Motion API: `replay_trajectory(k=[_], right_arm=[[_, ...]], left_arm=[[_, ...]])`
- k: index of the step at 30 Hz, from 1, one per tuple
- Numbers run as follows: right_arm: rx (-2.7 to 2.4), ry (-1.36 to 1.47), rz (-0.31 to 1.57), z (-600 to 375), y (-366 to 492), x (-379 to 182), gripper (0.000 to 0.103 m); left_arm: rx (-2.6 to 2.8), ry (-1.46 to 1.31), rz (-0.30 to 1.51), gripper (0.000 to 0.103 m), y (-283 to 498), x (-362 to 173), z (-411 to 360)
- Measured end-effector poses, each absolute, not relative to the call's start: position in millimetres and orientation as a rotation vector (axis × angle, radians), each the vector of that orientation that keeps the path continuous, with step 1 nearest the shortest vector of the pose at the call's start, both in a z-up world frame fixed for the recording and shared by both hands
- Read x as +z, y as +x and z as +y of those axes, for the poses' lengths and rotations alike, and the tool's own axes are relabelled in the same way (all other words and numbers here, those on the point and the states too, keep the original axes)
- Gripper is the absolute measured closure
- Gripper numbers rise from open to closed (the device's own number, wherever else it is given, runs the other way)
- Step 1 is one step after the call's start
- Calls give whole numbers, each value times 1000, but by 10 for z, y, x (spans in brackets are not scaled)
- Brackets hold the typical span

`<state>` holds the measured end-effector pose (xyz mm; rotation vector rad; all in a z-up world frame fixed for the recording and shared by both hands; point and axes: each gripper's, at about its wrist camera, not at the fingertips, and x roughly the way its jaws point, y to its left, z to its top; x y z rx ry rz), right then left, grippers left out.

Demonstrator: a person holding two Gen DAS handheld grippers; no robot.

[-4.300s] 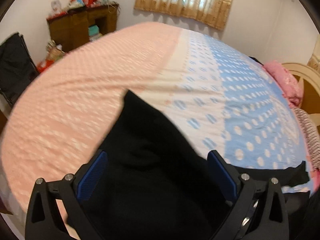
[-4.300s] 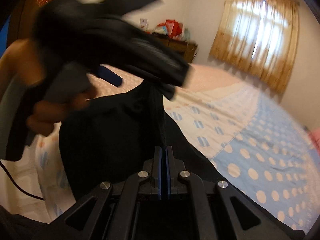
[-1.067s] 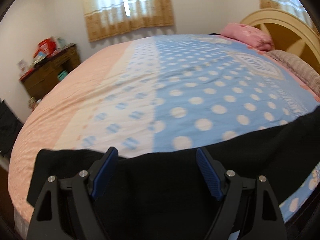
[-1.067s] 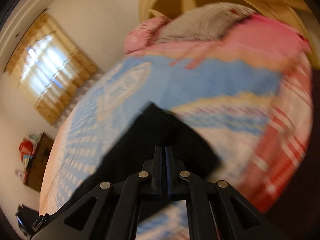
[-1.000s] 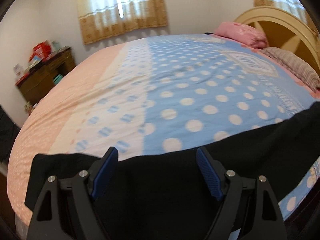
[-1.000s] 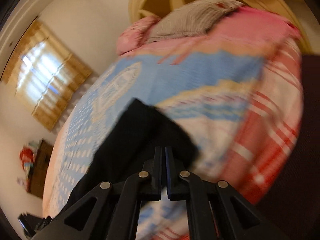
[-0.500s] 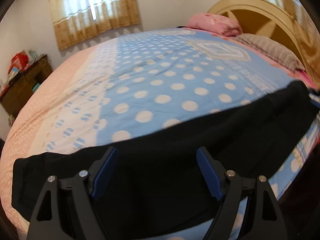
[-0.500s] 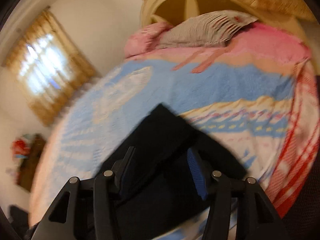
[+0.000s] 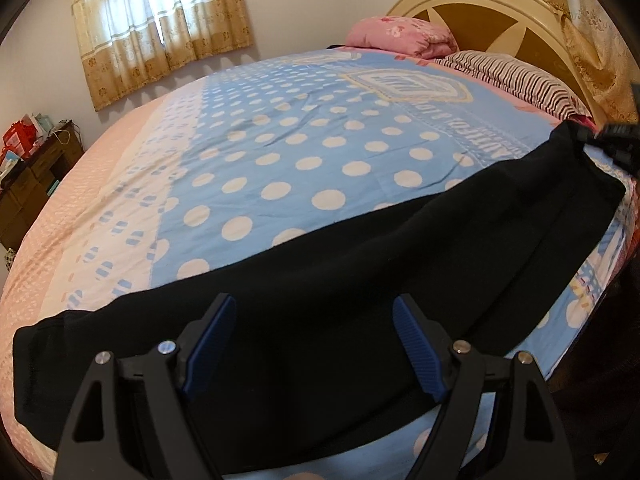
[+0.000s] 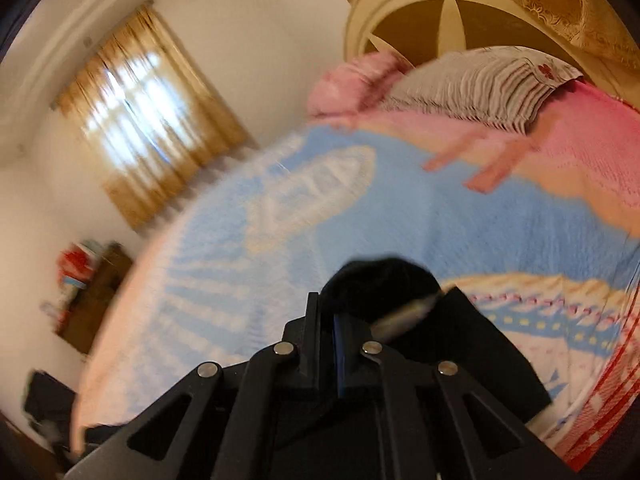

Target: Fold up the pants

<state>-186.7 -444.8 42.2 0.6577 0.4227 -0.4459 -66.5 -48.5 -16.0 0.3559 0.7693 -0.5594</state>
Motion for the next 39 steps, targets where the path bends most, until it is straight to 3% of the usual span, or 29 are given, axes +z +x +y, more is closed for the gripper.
replay_trajectory(k=[3, 10, 19, 24, 28, 34, 39], right_arm=[[-440, 705, 434, -4496, -2073, 456, 98], [-625, 822, 616, -4712, -2547, -185, 98], [-667, 697, 672, -4737, -2351, -129, 98], [-652, 859, 563, -4926, -2522, -32, 89], [-719, 751, 412, -4508, -2715, 168, 83], [-185, 839, 603, -3498, -1908, -369, 83], [-78, 931, 686, -3140, -1415, -854, 83]], left_arm=[[-564, 348, 776, 20, -658, -160, -496], [-618, 346, 771, 20, -687, -115, -574], [-670, 349, 761, 20, -759, -49, -671], [-662, 350, 764, 20, -771, -52, -638], [-658, 371, 773, 18, -786, -118, -551], [-627, 406, 801, 18, -787, -298, -441], [-617, 407, 774, 18, -839, -261, -362]])
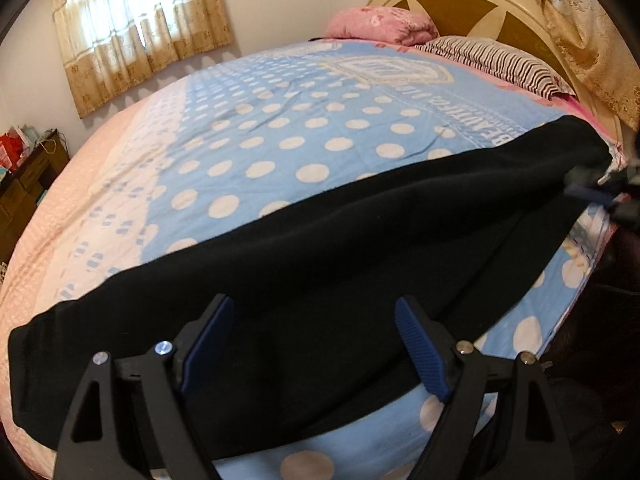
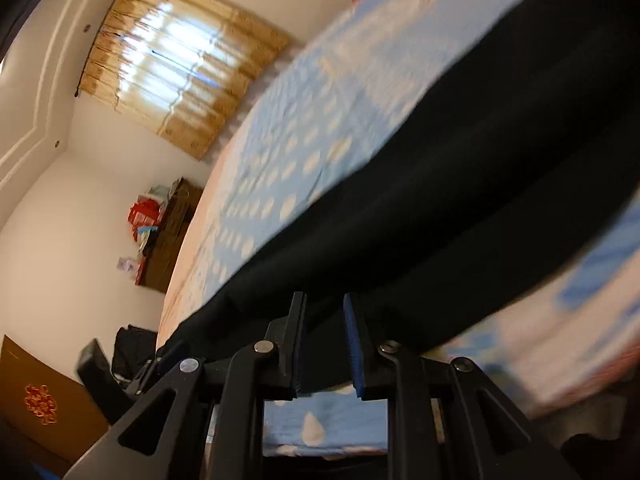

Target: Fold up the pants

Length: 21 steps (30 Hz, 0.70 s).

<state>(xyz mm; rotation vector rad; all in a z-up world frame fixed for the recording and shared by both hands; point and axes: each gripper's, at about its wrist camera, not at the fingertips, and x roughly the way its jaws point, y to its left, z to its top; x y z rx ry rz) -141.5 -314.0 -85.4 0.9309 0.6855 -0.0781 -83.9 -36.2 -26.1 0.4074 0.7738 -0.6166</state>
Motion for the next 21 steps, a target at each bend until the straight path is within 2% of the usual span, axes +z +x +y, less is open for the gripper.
replay_trajectory(k=[4, 11, 12, 13, 21], right_arm=[[-57, 978, 718, -3014, -1276, -1056, 83], [-61, 1049, 648, -2969, -1142, -1183, 84], [-58, 1034, 644, -2956, -1149, -1165, 88], [-46, 1023, 637, -2940, -1180, -1138, 100], [-29, 933, 649, -2715, -1407, -759, 100]], left_arm=[[-592, 395, 766, 17, -809, -227, -201], [-566, 321, 798, 17, -715, -241, -50], [-568, 320, 796, 17, -723, -235, -54], [-571, 319, 792, 17, -737, -226, -61], [-592, 326, 773, 17, -783, -173, -72]])
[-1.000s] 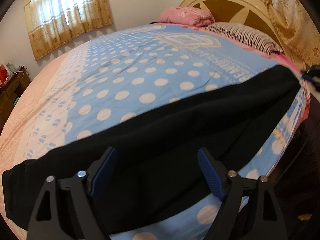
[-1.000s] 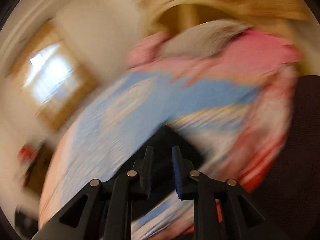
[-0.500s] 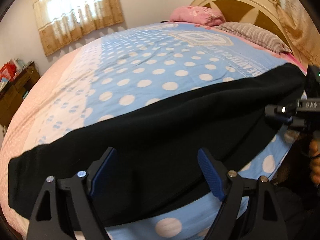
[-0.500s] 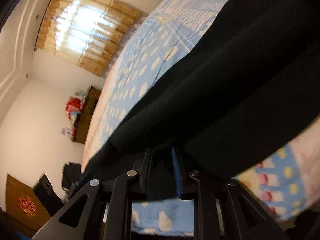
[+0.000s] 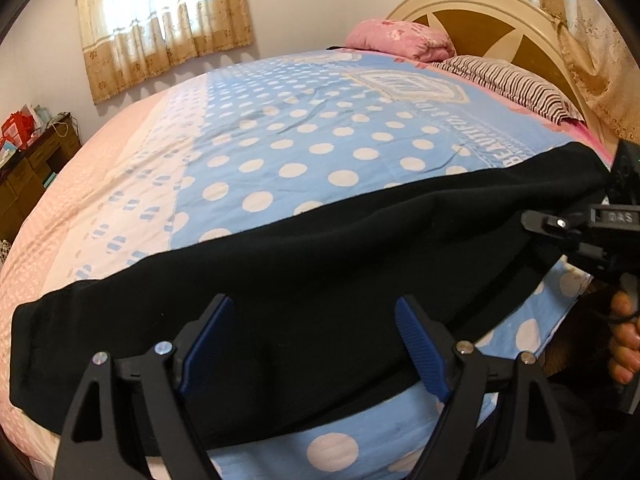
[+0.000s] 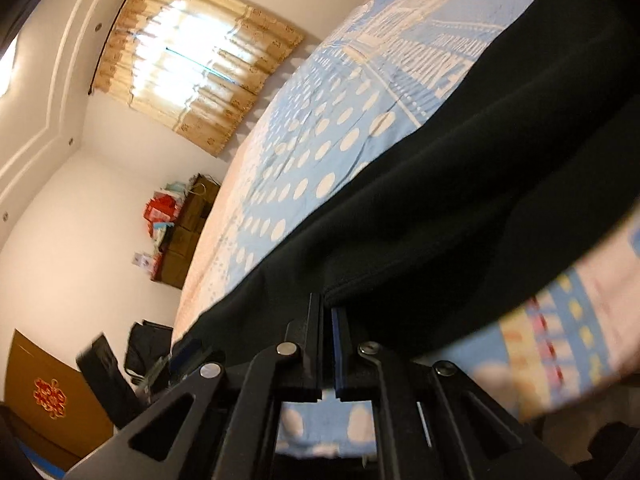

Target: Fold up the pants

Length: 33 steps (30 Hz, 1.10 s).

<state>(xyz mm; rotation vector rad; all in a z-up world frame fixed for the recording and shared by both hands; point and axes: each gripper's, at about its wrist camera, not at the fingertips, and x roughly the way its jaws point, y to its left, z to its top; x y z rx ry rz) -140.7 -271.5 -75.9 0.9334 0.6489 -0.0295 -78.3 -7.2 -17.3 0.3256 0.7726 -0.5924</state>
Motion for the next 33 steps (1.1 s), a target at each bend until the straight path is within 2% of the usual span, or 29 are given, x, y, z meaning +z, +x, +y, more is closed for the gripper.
replay_trajectory(k=[8, 13, 20, 22, 23, 33], right_arm=[[-104, 957, 728, -2600, -1554, -1150, 99], [-49, 976, 732, -2694, -1680, -1017, 93], [-323, 862, 469, -3380, -2392, -487, 92], [-381, 856, 469, -3572, -2436, -483, 82], [-391, 846, 478, -3618, -2423, -486, 82], [-567, 860, 419, -3956, -2449, -484, 81]], left_arm=[[-612, 309, 775, 17, -788, -148, -130], [-631, 323, 779, 17, -845, -186, -214], [-632, 347, 782, 17, -867, -281, -359], [-635, 354, 783, 17, -873, -303, -410], [-636, 356, 785, 17, -878, -308, -427], [-624, 363, 783, 17, -884, -282, -453]])
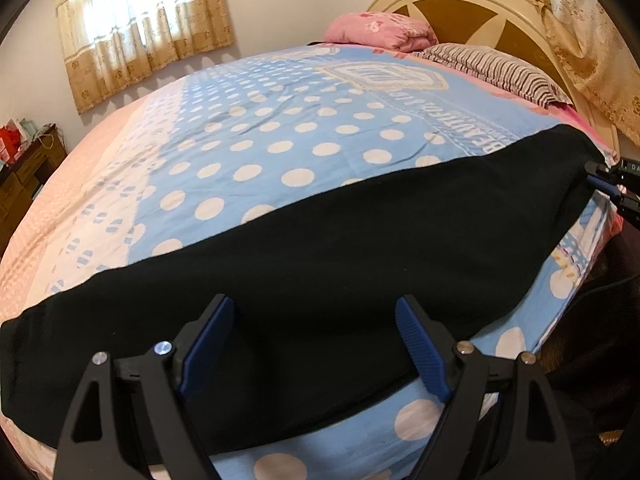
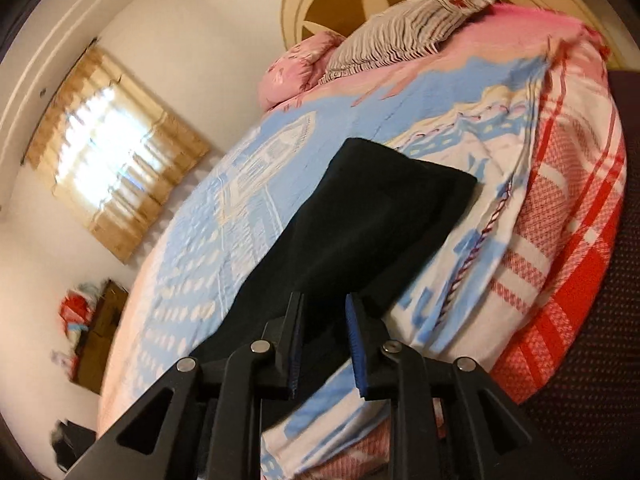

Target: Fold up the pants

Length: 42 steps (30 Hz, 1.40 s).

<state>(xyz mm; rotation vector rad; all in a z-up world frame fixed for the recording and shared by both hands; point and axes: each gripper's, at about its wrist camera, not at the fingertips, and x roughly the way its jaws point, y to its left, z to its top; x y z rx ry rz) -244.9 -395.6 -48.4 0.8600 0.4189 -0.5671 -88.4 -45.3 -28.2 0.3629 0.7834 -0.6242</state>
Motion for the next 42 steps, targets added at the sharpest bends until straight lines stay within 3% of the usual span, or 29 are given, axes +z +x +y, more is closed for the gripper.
replay_trajectory(k=[11, 13, 16, 22, 30, 35, 37, 38, 42], right_arm=[[-615, 816, 456, -4032, -2239, -425, 82], [-589, 825, 451, -4054, -2258, -374, 96], [-590, 775, 412, -3997, -2373, -135, 101], [-643, 686, 378, -3944, -2571, 214, 101], [-363, 875, 469, -3690, -2429, -223, 100], [-322, 955, 550, -3654, -2206, -526, 88], [-314, 979, 557, -3656, -2173, -586, 62], [-317, 988, 551, -3662, -2164, -604, 55], [-366, 998, 536, -3689, -2100, -604, 52]], left_arm=[[-634, 376, 782, 17, -923, -265, -523], [-632, 379, 782, 17, -929, -264, -526], [-631, 382, 780, 17, -940, -258, -522], [-629, 373, 777, 17, -932, -235, -506], [-645, 387, 768, 17, -984, -225, -544], [-642, 389, 768, 17, -974, -217, -540], [-640, 389, 766, 17, -972, -210, -523], [-637, 386, 767, 17, -969, -207, -509], [-629, 371, 772, 17, -944, -208, -475]])
